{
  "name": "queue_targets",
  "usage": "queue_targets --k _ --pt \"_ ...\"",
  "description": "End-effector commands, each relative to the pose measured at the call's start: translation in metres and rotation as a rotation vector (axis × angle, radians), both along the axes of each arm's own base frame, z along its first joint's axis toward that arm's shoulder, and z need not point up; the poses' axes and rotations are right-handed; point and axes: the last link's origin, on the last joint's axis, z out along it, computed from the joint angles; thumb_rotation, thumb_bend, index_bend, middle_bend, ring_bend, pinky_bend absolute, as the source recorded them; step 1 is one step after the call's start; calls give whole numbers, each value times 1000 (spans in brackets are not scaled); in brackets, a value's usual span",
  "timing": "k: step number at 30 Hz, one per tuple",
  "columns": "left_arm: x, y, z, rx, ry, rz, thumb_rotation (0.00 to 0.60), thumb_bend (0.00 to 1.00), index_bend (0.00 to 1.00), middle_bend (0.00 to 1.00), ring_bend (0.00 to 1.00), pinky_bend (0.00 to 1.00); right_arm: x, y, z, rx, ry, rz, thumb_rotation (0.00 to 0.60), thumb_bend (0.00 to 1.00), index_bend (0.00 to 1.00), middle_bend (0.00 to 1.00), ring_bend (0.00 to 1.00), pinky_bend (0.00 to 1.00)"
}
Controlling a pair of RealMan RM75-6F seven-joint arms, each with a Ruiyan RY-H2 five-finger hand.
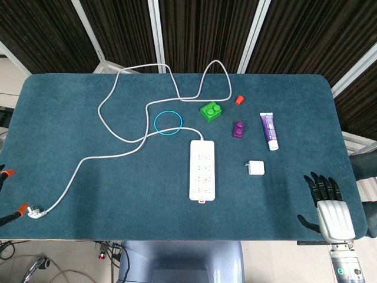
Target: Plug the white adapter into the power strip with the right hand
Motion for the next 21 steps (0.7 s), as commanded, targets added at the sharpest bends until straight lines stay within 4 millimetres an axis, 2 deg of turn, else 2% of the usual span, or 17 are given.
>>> queue_targets --k 1,10,21 --pt "0 0 0 2 0 -2 600 132 217 98 39 51 1 0 2 -11 -8 2 600 240 67 47 10 0" --pt "0 -1 2 10 -2 3 600 132 217 98 39 52 1 0 3 -38 -42 -16 600 240 67 47 11 0" --pt "-1 -1 4 14 -9 11 600 133 217 99 39 52 1 0 -1 -28 -78 -45 600 240 67 53 96 134"
